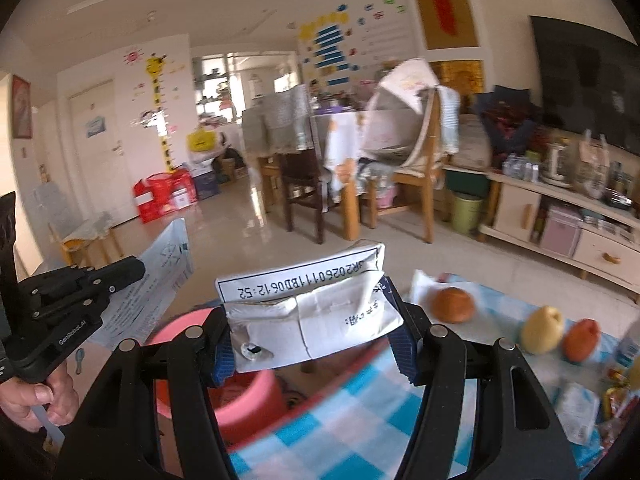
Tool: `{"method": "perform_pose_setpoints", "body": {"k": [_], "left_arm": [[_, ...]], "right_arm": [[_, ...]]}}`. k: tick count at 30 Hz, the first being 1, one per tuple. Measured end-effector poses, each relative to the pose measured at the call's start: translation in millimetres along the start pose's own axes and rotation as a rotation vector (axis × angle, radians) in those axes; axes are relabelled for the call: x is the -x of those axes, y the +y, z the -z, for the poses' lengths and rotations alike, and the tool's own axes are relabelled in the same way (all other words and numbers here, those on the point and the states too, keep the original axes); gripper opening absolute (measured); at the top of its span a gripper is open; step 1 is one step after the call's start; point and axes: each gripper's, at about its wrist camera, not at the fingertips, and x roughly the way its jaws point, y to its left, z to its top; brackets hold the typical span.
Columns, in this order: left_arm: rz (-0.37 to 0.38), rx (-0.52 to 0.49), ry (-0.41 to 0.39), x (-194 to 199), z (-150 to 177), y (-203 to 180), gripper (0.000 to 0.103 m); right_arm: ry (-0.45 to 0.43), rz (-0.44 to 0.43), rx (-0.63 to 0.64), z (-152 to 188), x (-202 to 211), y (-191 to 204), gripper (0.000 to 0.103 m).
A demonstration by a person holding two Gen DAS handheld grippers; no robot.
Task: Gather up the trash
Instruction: 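Carry the wipes packet with the left tool while the right tool carries the carton over the bucket, then open both tools to drop the wipes packet and carton into the bucket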
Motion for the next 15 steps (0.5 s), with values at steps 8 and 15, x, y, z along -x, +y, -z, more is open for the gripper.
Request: {"method": "perform_pose_setpoints", "body": {"k": [8,15], "left_arm": [[-0.039,0.043,0.037,-13.0,18.9,47.5,0.005],[-0.042,0.094,0.092,-38.7,44.2,72.5,0.005]], "right_arm": [[0.049,-0.064,0.049,-1.8,-49.8,53.6,0.063],[0.115,-0.074,0.085,14.3,-85.0,81.5,0.063]]}}
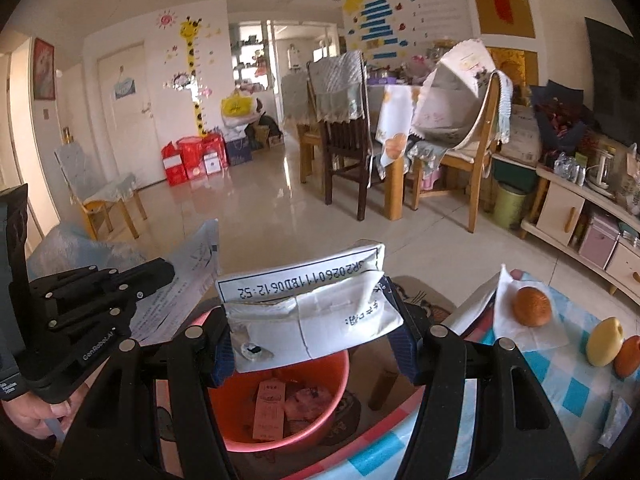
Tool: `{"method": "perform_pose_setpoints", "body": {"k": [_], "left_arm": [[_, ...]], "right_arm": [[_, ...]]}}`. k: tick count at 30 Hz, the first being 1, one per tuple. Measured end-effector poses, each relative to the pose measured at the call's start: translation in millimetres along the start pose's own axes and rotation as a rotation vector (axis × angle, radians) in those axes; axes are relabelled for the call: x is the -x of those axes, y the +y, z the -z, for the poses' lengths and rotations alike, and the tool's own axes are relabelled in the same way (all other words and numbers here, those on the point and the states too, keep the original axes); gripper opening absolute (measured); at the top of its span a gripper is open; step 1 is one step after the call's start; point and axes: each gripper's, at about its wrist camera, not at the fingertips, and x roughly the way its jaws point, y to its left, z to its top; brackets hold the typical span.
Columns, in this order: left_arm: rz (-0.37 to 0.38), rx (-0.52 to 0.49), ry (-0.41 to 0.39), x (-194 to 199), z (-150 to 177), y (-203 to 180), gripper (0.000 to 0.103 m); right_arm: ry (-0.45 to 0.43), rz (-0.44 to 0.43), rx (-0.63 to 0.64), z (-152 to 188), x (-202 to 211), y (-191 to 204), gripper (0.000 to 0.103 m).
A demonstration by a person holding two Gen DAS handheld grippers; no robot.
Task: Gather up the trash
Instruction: 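Open both tools to drop the wipes packet and carton into the bucket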
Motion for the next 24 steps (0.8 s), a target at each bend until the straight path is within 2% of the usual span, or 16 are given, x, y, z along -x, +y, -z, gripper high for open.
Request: {"method": "perform_pose_setpoints", "body": {"k": [7,11,12,13,15,16,18,19,20,22,24], "left_arm": [[0.025,0.033,0.069,-36.5,25.3,3.5,0.005],[0.029,0.034,0.108,-54.0,39.3,-1.6,0.005],[0.027,0.031,0.117,-57.1,43.1,-2.4,0.007],[0.021,0.029,0.127,-59.7,46.3,-2.1,0.009],[0.008,0.032,0.139,-62.2,49.5,2.2,0.011],[-0.002,0.039,0.138,-61.6,50.6,5.3,0.014],[-0.015,0.053,0.135,-59.0,51.4,10.0,0.033],[-0.023,0.058,0.129,-57.1,50.8,11.2,0.047],[-0.036,0.058,0.111,-51.7,49.8,12.1,0.052],[-0.046,0.046,0.095,-45.3,45.8,11.9,0.055],[-0.065,0.029,0.076,-33.9,39.1,8.0,0.065]], "right_arm": [[0.066,-0.002,0.017,17.7,-30.4,13.1,0.063],[0.119,-0.035,0.024,25.7,-47.7,19.6,0.063],[0.127,-0.037,0.028,26.9,-49.5,22.0,0.067],[0.128,-0.026,0.035,27.5,-50.4,24.0,0.082],[0.110,-0.002,0.037,28.3,-47.7,23.7,0.098],[0.104,0.008,0.031,28.9,-45.8,22.0,0.098],[0.105,0.019,0.017,30.4,-44.3,17.1,0.098],[0.103,0.022,0.010,31.6,-41.1,14.2,0.098],[0.100,0.027,0.006,31.5,-38.8,11.0,0.098],[0.091,0.043,-0.008,32.6,-30.9,5.0,0.098],[0.074,0.060,-0.025,35.3,-14.2,-4.9,0.098]]}}
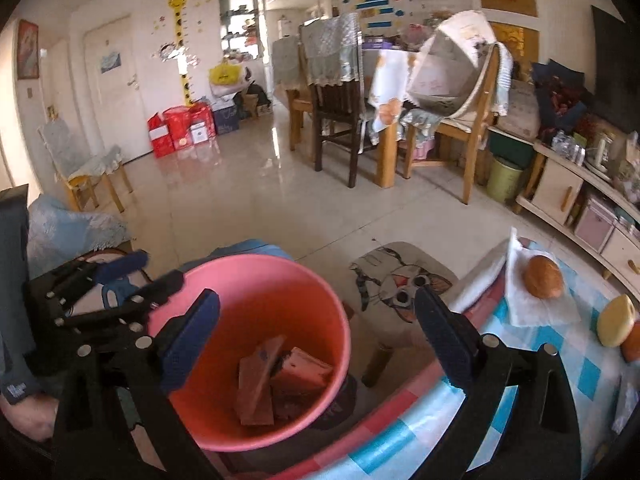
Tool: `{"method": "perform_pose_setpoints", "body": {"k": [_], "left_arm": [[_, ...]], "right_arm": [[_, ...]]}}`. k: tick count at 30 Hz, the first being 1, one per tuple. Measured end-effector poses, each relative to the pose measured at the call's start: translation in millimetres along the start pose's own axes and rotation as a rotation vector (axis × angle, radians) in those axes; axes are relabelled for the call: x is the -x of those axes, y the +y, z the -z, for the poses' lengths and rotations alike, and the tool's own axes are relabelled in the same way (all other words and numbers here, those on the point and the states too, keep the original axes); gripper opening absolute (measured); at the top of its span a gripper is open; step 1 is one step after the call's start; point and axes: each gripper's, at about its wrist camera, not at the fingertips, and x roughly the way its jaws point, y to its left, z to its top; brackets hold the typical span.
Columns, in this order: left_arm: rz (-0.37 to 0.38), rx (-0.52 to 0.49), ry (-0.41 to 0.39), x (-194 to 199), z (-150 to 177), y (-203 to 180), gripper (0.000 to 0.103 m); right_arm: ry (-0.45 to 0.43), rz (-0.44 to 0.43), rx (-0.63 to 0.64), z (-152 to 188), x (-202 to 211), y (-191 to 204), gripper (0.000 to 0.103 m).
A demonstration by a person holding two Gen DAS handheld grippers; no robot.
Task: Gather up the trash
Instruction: 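Open both tools to drop the wipes packet and carton into the bucket, then move both open tools back over the table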
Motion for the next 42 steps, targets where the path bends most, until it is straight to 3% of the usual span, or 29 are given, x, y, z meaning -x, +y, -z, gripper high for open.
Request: {"method": "perform_pose_setpoints", "body": {"k": [2,5,11,14,18,22,27,32,35,38,42], "left_arm": [[-0.015,-0.007,-0.030,12.2,-5.1,-5.2,0.081],[-0.014,-0.026,-0.072,32.4,-14.1,-20.4,0.082],[0.087,-0.076,-0.120,68.4,-23.1,-85.4,0.084],[0.158,-0.138,-0.132,83.0,-20.4,-140.6,0.091],[0.249,-0.215,-0.132,93.5,-12.8,-218.4,0.092],[0.347,-0.230,-0.107,89.4,-5.2,-294.6,0.093],[0.435,-0.323,-0.088,75.8,7.7,-404.1,0.093],[0.493,-0.424,-0.047,39.0,14.6,-501.1,0.093],[0.453,-0.484,0.029,9.7,24.2,-543.3,0.093],[0.432,-0.549,0.043,-1.5,36.7,-571.0,0.093],[0.421,-0.573,0.070,-11.1,51.1,-583.4,0.093]], "right_arm": [[-0.021,0.029,-0.016,4.3,17.7,-12.9,0.098],[-0.048,0.077,-0.064,16.8,52.5,-42.1,0.098],[-0.090,0.233,-0.182,69.9,149.9,-123.0,0.098],[-0.108,0.328,-0.244,104.9,202.4,-168.2,0.099],[-0.103,0.506,-0.288,160.1,268.5,-227.4,0.099],[-0.054,0.595,-0.327,209.9,307.5,-275.4,0.099],[-0.013,0.642,-0.344,249.4,330.8,-310.5,0.099],[-0.014,0.625,-0.370,268.6,329.6,-331.1,0.099],[-0.009,0.563,-0.395,276.6,321.6,-335.2,0.099],[-0.006,0.539,-0.401,271.2,319.7,-335.3,0.099],[-0.033,0.536,-0.352,264.3,326.0,-328.3,0.099]]}}
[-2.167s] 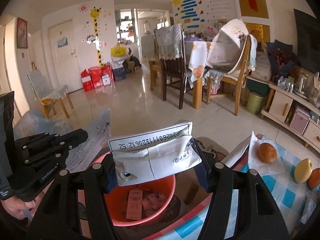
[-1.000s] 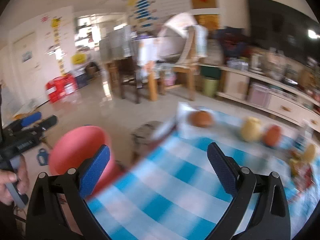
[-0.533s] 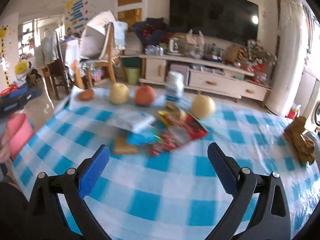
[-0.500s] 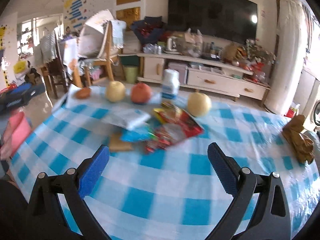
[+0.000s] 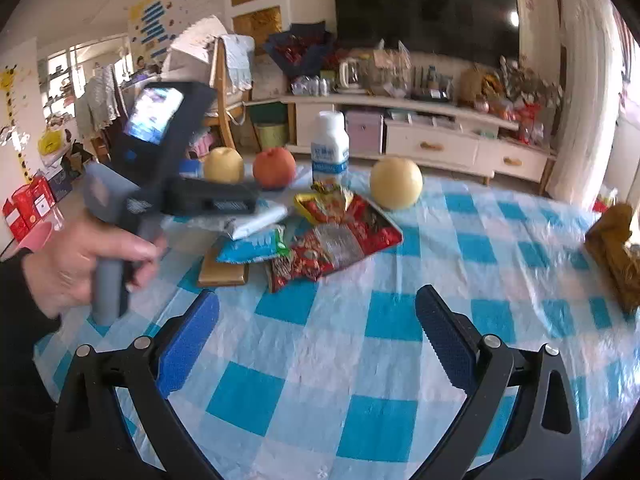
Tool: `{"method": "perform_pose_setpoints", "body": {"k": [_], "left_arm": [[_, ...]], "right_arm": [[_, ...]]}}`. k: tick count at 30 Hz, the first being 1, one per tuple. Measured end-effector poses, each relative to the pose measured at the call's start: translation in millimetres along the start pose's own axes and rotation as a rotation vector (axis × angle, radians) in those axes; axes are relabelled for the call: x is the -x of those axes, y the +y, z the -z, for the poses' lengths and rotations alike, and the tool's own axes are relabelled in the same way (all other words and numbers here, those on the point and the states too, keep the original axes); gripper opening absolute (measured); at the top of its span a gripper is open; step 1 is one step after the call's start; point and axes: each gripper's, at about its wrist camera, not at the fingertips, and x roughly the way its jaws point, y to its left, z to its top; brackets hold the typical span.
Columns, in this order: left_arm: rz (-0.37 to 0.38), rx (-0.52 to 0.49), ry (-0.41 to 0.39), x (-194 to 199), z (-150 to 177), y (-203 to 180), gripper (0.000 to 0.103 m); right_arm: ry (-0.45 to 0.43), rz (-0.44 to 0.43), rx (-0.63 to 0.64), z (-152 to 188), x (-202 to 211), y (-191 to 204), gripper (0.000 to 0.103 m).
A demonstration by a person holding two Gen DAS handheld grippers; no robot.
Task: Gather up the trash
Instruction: 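Move both open tools back over the table, then lower the left tool onto the white wipes packet while the right tool lowers onto the blue cartoon snack packet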
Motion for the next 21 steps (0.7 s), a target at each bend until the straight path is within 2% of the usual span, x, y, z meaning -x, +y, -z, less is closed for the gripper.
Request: {"method": "perform_pose_setpoints", "body": {"k": [7,12,13,16,18,19,21], "left_arm": [[0.030,-0.005,0.079,-24.0,12.6,-8.7,0.093],[0.074,0.026,0.089,-30.5,17.0,-3.4,0.092],[0.078,0.035,0.089,-31.8,18.0,-0.9,0.083],[0.093,0.053,0.093,-36.8,19.2,6.3,0.079],[0.098,0.051,0.083,-36.6,19.5,8.9,0.069],[0.100,0.049,0.079,-36.2,20.2,9.7,0.060],[0.088,0.040,0.073,-34.7,22.4,12.8,0.058]], "right_arm": [[0.009,0.002,-0.012,-1.5,1.7,-1.2,0.099],[0.059,-0.005,-0.013,-10.7,-26.9,-5.5,0.099],[0.074,0.000,-0.007,-13.1,-36.4,-6.8,0.099],[0.087,0.014,0.023,-20.5,-59.9,-8.4,0.099],[0.081,0.012,0.038,-24.2,-68.9,-7.1,0.099],[0.074,0.007,0.046,-26.4,-72.9,-5.5,0.099],[0.068,0.002,0.061,-30.9,-82.3,-0.3,0.099]]}}
